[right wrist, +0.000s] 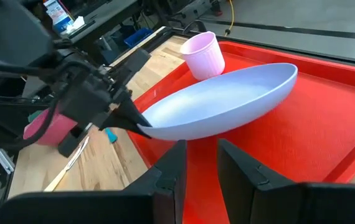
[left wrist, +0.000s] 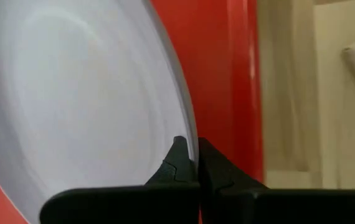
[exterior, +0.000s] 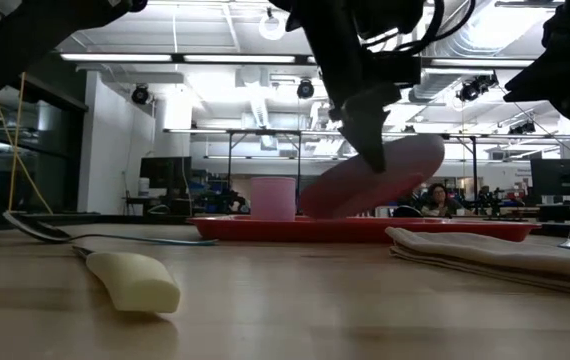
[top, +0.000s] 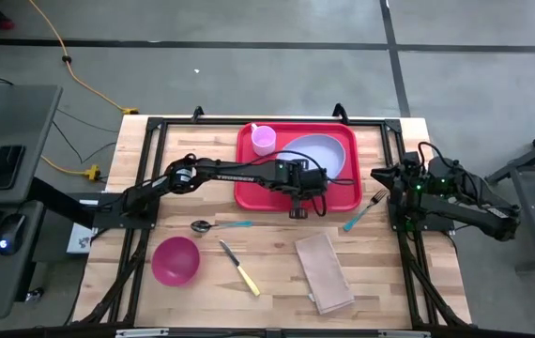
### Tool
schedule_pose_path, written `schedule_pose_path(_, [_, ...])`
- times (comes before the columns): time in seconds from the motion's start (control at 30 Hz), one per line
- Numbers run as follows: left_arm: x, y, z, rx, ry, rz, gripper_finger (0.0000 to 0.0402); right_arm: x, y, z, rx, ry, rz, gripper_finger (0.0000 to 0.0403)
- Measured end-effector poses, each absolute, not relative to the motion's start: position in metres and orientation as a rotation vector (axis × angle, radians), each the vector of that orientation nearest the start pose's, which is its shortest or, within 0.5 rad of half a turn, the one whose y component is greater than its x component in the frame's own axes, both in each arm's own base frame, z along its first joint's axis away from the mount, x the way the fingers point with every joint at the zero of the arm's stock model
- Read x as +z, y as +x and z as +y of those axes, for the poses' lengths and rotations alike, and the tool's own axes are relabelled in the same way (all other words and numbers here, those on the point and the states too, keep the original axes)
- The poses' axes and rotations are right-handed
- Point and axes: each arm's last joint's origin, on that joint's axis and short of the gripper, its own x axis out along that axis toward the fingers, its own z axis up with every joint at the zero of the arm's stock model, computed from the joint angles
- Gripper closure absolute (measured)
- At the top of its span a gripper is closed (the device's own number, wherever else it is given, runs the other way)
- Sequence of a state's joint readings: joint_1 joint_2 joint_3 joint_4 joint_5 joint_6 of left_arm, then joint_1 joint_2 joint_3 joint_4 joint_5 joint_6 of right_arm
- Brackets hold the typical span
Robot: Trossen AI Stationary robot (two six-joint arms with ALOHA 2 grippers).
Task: Set up tray
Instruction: Put the purple plate under the pink mug on the red tray
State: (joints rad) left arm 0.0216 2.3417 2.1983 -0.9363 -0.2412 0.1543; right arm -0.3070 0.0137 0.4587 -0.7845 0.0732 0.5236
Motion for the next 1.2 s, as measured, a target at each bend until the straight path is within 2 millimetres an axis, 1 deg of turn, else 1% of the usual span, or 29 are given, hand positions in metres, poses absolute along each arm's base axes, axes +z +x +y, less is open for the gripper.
schedule_pose_path(0.33, [0.232, 0.499, 0.023, 0.156, 0.255, 1.108, 0.0384, 0.235, 0.040, -0.015, -0.456, 0.552, 0.233, 0.0336])
schedule_pose_path(0.4, [0.227, 0.501, 0.024, 0.159, 0.258, 1.115, 0.0384, 0.235, 0.040, -0.015, -0.456, 0.552, 0.233, 0.0336])
schedule_pose_path(0.5, [0.217, 0.498, 0.024, 0.154, 0.255, 1.178, 0.0384, 0.235, 0.040, -0.015, -0.456, 0.552, 0.233, 0.0336])
schedule_pose_path(0.57, [0.210, 0.502, 0.023, 0.153, 0.259, 1.177, 0.0384, 0.235, 0.040, -0.015, -0.456, 0.551, 0.234, 0.0336])
schedule_pose_path(0.63, [0.204, 0.498, 0.023, 0.147, 0.270, 1.232, 0.0385, 0.235, 0.040, -0.015, -0.455, 0.549, 0.234, 0.0336])
schedule_pose_path(0.7, [0.199, 0.501, 0.023, 0.156, 0.264, 1.227, 0.0385, 0.235, 0.040, -0.015, -0.455, 0.549, 0.234, 0.0336])
schedule_pose_path(0.77, [0.195, 0.500, 0.023, 0.152, 0.274, 1.258, 0.0385, 0.235, 0.040, -0.015, -0.453, 0.549, 0.235, 0.0336])
schedule_pose_path(1.07, [0.195, 0.499, 0.024, 0.173, 0.249, 1.258, 0.0385, 0.235, 0.040, -0.015, -0.451, 0.546, 0.235, 0.0336])
schedule_pose_path(1.2, [0.194, 0.497, 0.024, 0.169, 0.251, 1.285, 0.0385, 0.235, 0.040, -0.015, -0.451, 0.546, 0.235, 0.0336])
